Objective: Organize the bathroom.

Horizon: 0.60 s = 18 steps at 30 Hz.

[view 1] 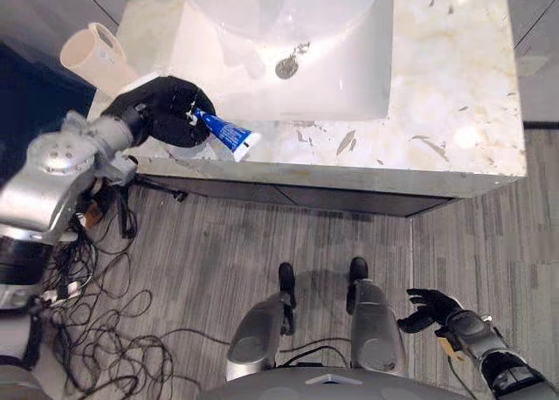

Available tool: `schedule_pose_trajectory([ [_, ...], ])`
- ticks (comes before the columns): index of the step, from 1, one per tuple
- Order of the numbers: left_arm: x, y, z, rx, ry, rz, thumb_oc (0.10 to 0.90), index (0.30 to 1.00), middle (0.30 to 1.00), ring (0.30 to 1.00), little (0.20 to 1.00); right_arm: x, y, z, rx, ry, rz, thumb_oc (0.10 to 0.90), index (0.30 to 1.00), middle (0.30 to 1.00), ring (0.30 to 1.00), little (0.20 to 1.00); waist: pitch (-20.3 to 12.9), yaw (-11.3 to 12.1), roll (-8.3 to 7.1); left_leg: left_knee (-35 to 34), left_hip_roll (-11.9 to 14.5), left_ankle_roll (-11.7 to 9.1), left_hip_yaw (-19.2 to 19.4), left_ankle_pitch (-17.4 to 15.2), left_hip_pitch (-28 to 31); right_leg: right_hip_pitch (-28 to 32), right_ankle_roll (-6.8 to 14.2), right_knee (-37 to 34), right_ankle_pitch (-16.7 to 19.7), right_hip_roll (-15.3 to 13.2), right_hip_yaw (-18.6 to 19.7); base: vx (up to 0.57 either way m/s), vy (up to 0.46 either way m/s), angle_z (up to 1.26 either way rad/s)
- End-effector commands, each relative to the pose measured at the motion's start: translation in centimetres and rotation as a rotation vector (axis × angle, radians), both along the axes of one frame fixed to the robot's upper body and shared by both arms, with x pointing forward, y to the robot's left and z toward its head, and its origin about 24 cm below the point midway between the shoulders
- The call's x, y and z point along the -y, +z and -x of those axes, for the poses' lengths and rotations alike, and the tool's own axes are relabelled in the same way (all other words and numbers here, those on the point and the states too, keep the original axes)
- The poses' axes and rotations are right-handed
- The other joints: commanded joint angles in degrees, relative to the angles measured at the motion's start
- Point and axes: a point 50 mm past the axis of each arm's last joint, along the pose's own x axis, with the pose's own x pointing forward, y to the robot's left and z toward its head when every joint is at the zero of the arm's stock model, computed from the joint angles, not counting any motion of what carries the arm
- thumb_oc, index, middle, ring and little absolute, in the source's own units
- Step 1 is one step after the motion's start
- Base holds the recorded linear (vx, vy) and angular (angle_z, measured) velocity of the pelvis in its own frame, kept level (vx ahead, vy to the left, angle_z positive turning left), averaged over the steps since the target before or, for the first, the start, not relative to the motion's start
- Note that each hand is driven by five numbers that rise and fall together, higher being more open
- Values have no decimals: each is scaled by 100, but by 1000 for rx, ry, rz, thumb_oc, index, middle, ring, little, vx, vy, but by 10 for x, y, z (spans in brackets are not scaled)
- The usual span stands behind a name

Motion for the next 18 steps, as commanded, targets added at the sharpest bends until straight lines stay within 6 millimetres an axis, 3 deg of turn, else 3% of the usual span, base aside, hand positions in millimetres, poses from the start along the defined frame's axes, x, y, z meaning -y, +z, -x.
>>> schedule_pose_trajectory([
  [1, 0, 0, 5, 4, -38, 136, 400, 300, 300, 300, 300, 11, -3, 22, 38, -171, -2, 800, 900, 900, 900, 900, -313, -37, -185, 467, 341, -193, 7, 292, -213, 525, 471, -924, 295, -118, 169, 101, -101, 9],
  [3, 0, -6, 6, -6, -49, 187, 400, 300, 300, 300, 300, 24, 3, 26, 127, -313, 21, 800, 900, 900, 900, 900, -466, -48, -358, 408, 402, -192, 35, 214, -38, 791, 475, -1117, 333, -39, 161, 106, -117, 4],
  [5, -1, -7, 6, -8, -51, 198, 400, 300, 300, 300, 300, 30, 7, 27, 164, -361, 34, 800, 900, 900, 900, 900, -531, -61, -431, 373, 436, -192, 58, 173, 41, 890, 482, -1190, 348, -8, 164, 80, -85, -5],
  [8, -9, -7, 8, -25, -53, 220, 400, 300, 300, 300, 300, 58, 32, 26, 311, -488, 129, 800, 900, 900, 900, 900, -719, -128, -604, 279, 521, -200, 151, 50, 265, 1175, 494, -1406, 368, 73, 202, 115, -89, -6],
  [10, -14, -4, 10, -45, -65, 259, 400, 300, 300, 300, 300, 88, 64, 25, 441, -590, 223, 800, 900, 900, 900, 900, -879, -196, -704, 176, 570, -212, 228, -53, 467, 1391, 502, -1574, 388, 131, 238, 124, -62, -10],
  [11, -14, -4, 10, -45, -67, 272, 400, 300, 300, 300, 300, 94, 72, 25, 483, -612, 258, 800, 900, 900, 900, 900, -912, -213, -723, 153, 578, -211, 248, -79, 499, 1419, 501, -1597, 388, 139, 247, 88, -25, -11],
  [15, -18, 5, 11, -42, -95, 360, 400, 300, 300, 300, 300, 140, 145, 26, 762, -729, 498, 800, 900, 900, 900, 900, -1234, -306, -792, -13, 635, -225, 376, -217, 775, 1668, 505, -1781, 367, 182, 297, 94, 3, -4],
  [16, -18, 5, 11, -44, -96, 365, 400, 300, 300, 300, 300, 142, 150, 25, 783, -728, 515, 800, 900, 900, 900, 900, -1247, -306, -788, -26, 639, -227, 381, -221, 796, 1688, 504, -1794, 365, 185, 299, 75, 20, -4],
  [18, -18, 11, 12, -35, -108, 406, 400, 300, 300, 300, 300, 151, 192, 19, 940, -708, 640, 800, 900, 900, 900, 900, -1373, -321, -791, -114, 642, -231, 410, -250, 928, 1810, 504, -1884, 347, 190, 312, 70, 29, -5],
])
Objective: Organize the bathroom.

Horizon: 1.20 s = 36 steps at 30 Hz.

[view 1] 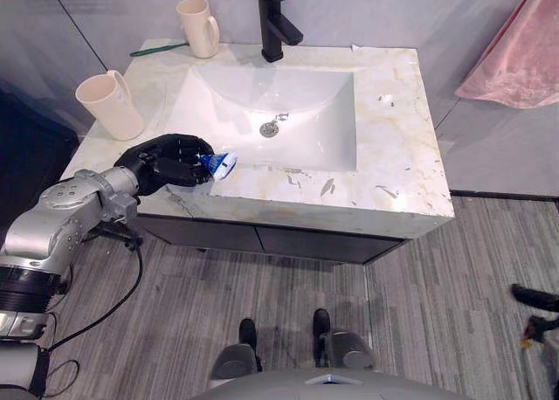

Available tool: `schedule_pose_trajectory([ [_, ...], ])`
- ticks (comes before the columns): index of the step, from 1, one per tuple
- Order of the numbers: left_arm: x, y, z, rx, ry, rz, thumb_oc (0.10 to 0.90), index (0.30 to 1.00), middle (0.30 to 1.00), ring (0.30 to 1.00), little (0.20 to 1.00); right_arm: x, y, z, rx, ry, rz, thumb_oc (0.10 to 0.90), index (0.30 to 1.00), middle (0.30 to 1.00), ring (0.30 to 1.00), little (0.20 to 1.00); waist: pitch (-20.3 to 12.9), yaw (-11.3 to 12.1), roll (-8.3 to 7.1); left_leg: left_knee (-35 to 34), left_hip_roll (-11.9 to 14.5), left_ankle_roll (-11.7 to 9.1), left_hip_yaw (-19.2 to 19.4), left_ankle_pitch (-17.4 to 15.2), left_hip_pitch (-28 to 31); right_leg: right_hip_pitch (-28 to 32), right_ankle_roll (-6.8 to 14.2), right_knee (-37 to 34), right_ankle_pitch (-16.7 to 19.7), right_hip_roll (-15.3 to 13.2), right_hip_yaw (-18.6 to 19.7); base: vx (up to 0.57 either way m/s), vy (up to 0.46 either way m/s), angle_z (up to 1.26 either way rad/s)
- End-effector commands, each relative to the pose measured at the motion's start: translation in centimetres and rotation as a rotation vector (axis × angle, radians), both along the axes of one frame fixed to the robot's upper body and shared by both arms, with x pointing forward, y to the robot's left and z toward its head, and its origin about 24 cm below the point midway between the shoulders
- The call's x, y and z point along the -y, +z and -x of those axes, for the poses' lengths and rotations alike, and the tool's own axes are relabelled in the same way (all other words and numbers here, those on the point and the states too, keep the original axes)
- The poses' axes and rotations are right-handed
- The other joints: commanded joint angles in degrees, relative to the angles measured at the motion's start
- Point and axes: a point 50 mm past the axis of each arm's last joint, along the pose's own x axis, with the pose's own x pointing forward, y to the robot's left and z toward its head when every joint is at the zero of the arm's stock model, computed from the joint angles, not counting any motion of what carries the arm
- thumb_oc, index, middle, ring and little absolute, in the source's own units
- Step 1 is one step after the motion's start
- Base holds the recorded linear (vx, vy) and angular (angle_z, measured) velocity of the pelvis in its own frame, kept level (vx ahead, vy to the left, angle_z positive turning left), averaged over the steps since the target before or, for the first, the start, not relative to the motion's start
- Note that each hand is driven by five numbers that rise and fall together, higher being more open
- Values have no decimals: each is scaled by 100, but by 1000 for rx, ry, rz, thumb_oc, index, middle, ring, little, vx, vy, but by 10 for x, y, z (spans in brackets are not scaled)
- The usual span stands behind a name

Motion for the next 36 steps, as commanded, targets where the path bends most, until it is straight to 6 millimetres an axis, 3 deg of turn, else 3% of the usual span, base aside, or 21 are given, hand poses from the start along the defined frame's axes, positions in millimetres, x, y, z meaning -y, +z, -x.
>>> schedule_pose_trajectory([
  [1, -4, 73, -3, 285, -30, 145, 400, 300, 300, 300, 300, 18, 87, -19, 166, 41, 393, 800, 900, 900, 900, 900, -523, -154, 38, 354, 353, -181, 263, -87, -64, 333, 527, -393, -203, -192, 370, 74, 43, -1],
  [3, -3, 76, -2, 278, -37, 172, 400, 300, 300, 300, 300, 12, 125, -31, 258, 76, 529, 800, 900, 900, 900, 900, -659, -147, 56, 267, 352, -188, 301, -107, 41, 432, 538, -488, -211, -196, 353, 68, 45, -1],
  [6, -1, 80, -2, 268, -45, 201, 400, 300, 300, 300, 300, -3, 166, -48, 348, 163, 648, 800, 900, 900, 900, 900, -800, -128, 77, 152, 358, -193, 372, -112, 171, 538, 558, -592, -199, -209, 289, 48, 34, -3],
  [7, -1, 80, -2, 269, -46, 205, 400, 300, 300, 300, 300, -7, 171, -50, 363, 182, 667, 800, 900, 900, 900, 900, -819, -128, 81, 126, 358, -193, 389, -108, 193, 555, 563, -611, -194, -213, 277, 42, 41, -5],
  [12, 10, 81, -9, 266, -75, 275, 400, 300, 300, 300, 300, -73, 215, -87, 504, 574, 788, 800, 900, 900, 900, 900, -1000, -123, 100, -112, 342, -188, 592, -70, 383, 653, 611, -751, -132, -261, 109, 14, 42, -3],
  [16, 18, 79, -14, 261, -96, 320, 400, 300, 300, 300, 300, -118, 232, -105, 587, 876, 743, 800, 900, 900, 900, 900, -1099, -77, 102, -269, 334, -187, 639, -47, 463, 658, 633, -795, -110, -281, 50, -7, 37, 3],
  [20, 28, 68, -21, 252, -107, 353, 400, 300, 300, 300, 300, -156, 231, -122, 699, 1180, 506, 800, 900, 900, 900, 900, -1159, -1, 90, -433, 344, -196, 630, -5, 545, 691, 641, -829, -100, -288, -5, -9, 38, 4],
  [22, 37, 60, -24, 230, -113, 389, 400, 300, 300, 300, 300, -187, 232, -129, 734, 1409, 413, 800, 900, 900, 900, 900, -1178, 47, 55, -483, 345, -209, 614, 19, 567, 718, 648, -829, -94, -306, -65, -11, 45, 3],
  [28, 41, 54, -26, 205, -95, 431, 400, 300, 300, 300, 300, -211, 246, -125, 797, 1583, 398, 800, 900, 900, 900, 900, -1199, 93, -2, -485, 356, -237, 620, 36, 557, 731, 670, -863, -47, -333, -141, -4, 15, 7],
  [32, 42, 38, -33, 190, -2, 501, 400, 300, 300, 300, 300, -241, 254, -125, 840, 1810, 258, 800, 900, 900, 900, 900, -1250, 139, -73, -493, 362, -243, 613, 27, 563, 759, 654, -884, -43, -331, -171, 30, 41, -2],
  [36, 39, 33, -37, 201, 71, 524, 400, 300, 300, 300, 300, -254, 254, -122, 862, 1921, 166, 800, 900, 900, 900, 900, -1266, 138, -109, -494, 375, -243, 607, 33, 562, 758, 637, -856, -62, -318, -157, 26, 19, 0],
])
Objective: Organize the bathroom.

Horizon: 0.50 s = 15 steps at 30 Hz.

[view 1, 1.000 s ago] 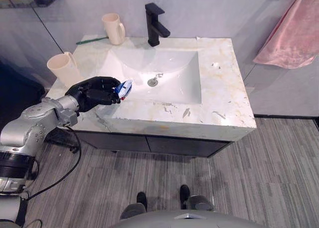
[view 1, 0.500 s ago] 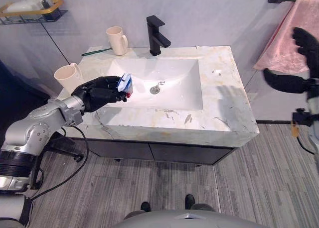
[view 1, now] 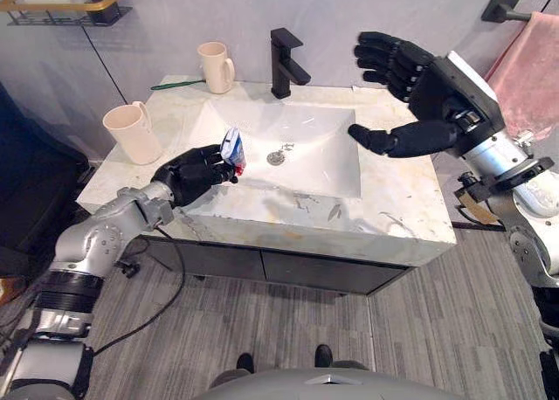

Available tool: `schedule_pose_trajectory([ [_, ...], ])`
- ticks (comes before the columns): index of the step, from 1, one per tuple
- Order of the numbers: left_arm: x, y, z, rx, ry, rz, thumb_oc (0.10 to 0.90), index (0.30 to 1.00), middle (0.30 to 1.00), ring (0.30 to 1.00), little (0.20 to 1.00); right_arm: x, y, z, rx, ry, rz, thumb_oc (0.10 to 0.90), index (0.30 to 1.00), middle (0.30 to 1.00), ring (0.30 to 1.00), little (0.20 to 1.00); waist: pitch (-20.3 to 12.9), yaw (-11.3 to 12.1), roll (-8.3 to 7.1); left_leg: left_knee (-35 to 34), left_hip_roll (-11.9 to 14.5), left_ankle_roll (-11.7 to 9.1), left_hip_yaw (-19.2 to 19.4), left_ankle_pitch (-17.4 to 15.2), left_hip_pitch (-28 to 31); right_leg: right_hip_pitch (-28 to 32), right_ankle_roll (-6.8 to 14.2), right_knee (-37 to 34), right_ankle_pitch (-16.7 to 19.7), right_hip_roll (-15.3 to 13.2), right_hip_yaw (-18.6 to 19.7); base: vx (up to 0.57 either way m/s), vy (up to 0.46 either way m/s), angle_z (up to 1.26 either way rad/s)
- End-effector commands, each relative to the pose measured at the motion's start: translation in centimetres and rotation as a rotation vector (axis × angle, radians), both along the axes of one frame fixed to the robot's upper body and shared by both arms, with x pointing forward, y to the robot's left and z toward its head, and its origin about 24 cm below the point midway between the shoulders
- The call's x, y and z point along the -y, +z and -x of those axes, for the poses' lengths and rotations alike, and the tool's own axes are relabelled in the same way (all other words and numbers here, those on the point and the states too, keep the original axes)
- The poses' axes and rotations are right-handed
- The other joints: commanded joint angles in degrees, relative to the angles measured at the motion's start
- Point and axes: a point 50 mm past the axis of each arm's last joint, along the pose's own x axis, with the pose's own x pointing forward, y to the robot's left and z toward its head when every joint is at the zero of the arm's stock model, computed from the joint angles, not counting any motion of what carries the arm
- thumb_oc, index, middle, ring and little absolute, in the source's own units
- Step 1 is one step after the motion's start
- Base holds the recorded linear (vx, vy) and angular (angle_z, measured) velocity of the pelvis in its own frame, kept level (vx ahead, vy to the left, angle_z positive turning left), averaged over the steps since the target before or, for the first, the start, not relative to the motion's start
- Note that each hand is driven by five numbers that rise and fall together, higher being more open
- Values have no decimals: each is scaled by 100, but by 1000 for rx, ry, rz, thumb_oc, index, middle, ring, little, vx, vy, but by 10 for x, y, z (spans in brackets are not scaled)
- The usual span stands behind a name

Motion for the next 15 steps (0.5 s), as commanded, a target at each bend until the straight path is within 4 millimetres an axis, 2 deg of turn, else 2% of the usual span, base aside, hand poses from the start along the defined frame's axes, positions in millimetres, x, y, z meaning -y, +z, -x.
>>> schedule_pose_trajectory([
  [1, 0, 76, -28, 333, 61, 113, 400, 300, 300, 300, 300, -17, 39, 13, 139, 195, -62, 800, 900, 900, 900, 900, -668, 107, 4, 51, 475, -310, 606, -18, 62, -25, 544, 265, -494, -307, -17, 49, 26, -1],
  [9, 8, 63, -30, 338, 149, 167, 400, 300, 300, 300, 300, -37, 32, 19, 68, 382, -78, 800, 900, 900, 900, 900, -688, 102, -96, 62, 469, -292, 576, 1, 42, -35, 498, 271, -484, -274, 7, 20, 12, -1],
  [15, 24, 51, -27, 322, 163, 203, 400, 300, 300, 300, 300, -56, 21, 21, -25, 543, -201, 800, 900, 900, 900, 900, -654, 163, -117, 86, 454, -274, 537, -34, 60, 8, 496, 237, -488, -288, -9, 13, 35, -2],
])
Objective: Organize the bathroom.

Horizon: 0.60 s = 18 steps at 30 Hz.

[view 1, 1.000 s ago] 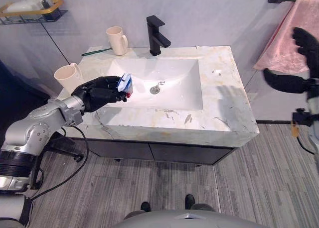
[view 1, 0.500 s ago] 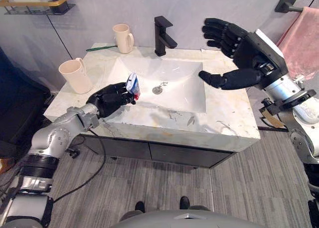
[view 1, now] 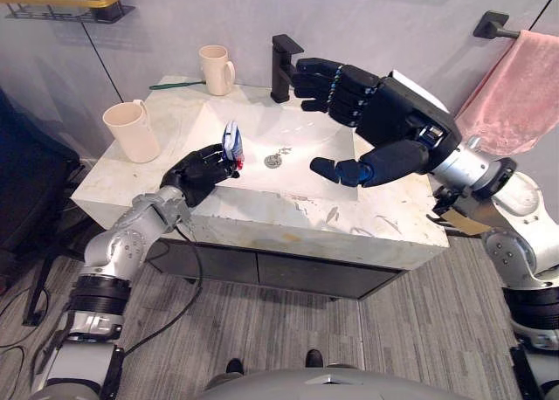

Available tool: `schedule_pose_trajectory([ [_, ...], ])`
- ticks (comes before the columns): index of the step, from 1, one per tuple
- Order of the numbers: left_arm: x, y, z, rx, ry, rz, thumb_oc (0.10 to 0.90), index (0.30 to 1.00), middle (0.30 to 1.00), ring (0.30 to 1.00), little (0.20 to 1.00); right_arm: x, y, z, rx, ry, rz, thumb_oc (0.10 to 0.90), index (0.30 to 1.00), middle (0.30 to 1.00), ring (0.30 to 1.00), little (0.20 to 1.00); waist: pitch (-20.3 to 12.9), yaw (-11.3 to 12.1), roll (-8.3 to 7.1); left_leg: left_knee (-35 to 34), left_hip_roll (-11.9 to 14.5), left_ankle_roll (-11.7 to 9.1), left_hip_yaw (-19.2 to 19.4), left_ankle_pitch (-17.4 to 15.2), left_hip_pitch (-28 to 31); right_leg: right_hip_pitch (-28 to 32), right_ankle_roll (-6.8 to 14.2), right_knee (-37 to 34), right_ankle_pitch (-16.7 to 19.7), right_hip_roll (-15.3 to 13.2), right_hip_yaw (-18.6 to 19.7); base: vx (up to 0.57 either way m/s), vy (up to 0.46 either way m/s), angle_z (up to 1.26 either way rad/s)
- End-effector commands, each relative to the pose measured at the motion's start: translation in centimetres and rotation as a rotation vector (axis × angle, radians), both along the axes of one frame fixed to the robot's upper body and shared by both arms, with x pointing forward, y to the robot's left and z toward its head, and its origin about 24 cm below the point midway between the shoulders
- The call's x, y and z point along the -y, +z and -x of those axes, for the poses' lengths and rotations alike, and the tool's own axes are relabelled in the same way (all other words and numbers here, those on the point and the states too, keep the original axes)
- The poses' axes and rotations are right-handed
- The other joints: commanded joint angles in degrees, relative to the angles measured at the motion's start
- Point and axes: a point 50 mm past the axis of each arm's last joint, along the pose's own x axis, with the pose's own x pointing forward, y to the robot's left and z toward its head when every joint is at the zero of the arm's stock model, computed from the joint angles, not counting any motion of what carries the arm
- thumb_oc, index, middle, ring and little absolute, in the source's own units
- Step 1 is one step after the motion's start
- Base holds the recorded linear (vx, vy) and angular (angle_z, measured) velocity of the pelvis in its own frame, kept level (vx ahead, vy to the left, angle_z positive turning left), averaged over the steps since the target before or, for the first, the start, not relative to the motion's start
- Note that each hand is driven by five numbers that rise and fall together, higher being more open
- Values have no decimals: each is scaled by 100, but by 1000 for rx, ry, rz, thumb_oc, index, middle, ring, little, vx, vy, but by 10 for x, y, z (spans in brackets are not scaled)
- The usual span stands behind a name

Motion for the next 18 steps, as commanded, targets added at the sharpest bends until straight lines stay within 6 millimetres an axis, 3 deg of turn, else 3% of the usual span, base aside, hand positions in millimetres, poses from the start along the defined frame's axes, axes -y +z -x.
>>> schedule_pose_trajectory([
  [1, 8, 67, -20, 315, 13, 63, 400, 300, 300, 300, 300, -15, 42, 17, 192, 143, -112, 800, 900, 900, 900, 900, -534, 158, 106, 74, 450, -273, 499, -46, 60, 26, 494, 236, -489, -296, -50, 6, 33, 0],
  [9, 21, 53, -20, 228, -32, 132, 400, 300, 300, 300, 300, -35, 60, 20, 357, 144, -163, 800, 900, 900, 900, 900, -531, 331, 104, 73, 401, -252, 378, -65, 70, 100, 512, 188, -476, -326, -101, 3, 25, 0],
  [12, 35, 43, -20, 135, -101, 217, 400, 300, 300, 300, 300, -38, 75, 20, 505, 59, -119, 800, 900, 900, 900, 900, -537, 383, 119, 77, 374, -239, 310, -70, 67, 124, 516, 204, -486, -336, -106, 1, 39, 2],
  [18, 46, 34, -18, 75, -162, 266, 400, 300, 300, 300, 300, -40, 88, 15, 513, 29, -148, 800, 900, 900, 900, 900, -542, 443, 128, 85, 349, -227, 224, -81, 70, 163, 513, 207, -494, -343, -113, 5, 13, 5],
])
